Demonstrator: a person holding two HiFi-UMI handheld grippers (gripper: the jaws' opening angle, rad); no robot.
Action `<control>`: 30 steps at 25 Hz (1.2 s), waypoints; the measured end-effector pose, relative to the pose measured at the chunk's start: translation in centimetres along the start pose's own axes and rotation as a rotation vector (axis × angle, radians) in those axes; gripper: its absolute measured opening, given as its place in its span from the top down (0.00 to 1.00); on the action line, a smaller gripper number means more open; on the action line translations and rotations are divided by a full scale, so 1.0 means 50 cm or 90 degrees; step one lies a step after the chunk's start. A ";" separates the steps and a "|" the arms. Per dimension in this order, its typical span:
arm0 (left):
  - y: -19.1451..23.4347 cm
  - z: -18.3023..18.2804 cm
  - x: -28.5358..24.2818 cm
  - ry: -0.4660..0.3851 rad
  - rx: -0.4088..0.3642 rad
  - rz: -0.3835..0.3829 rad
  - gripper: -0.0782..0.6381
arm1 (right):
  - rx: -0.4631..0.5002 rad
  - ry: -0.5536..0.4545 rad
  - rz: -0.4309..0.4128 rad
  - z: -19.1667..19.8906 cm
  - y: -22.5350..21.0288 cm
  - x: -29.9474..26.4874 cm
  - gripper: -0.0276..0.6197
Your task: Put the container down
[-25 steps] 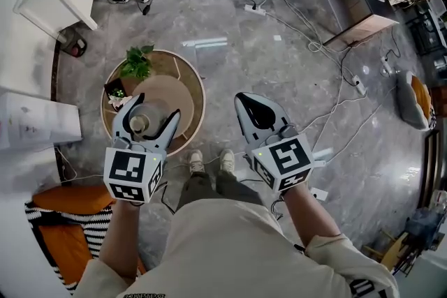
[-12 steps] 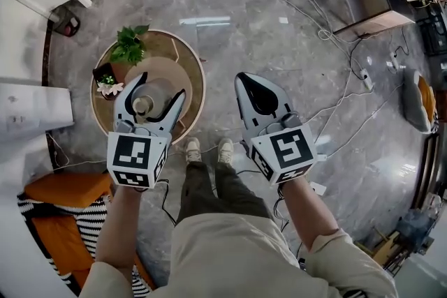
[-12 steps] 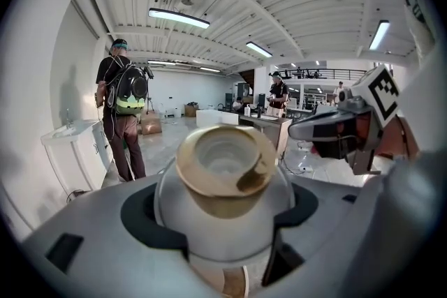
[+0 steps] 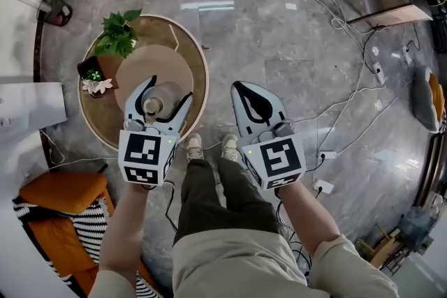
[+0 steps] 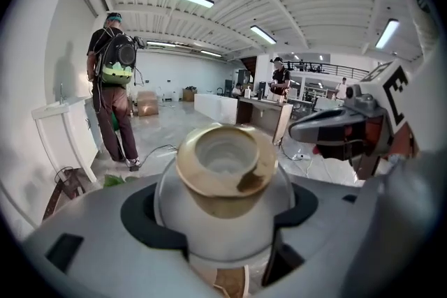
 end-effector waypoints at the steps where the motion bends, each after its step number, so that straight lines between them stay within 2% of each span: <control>1: -0.002 0.022 -0.017 0.005 0.001 0.003 0.42 | -0.003 0.007 0.001 0.026 -0.004 -0.012 0.96; 7: -0.016 0.152 -0.112 0.019 0.009 0.029 0.42 | -0.040 0.038 0.003 0.169 -0.028 -0.078 0.96; 15: -0.038 0.324 -0.211 0.047 -0.028 0.048 0.42 | -0.073 0.073 -0.008 0.331 -0.040 -0.158 0.96; 22: -0.045 0.440 -0.275 0.082 -0.047 0.054 0.42 | -0.091 0.100 -0.026 0.439 -0.031 -0.211 0.96; 30: -0.058 0.548 -0.332 0.134 -0.053 0.062 0.42 | -0.102 0.130 -0.059 0.522 -0.004 -0.260 0.96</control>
Point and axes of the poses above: the fingertips, and each gripper's own axes: x backward along the fingers, y to its left, z out of its underside, the point moved 3 cm from there along x, backward along the fingers, and after that the axes turned 9 degrees about -z, right-handed, at the moved point
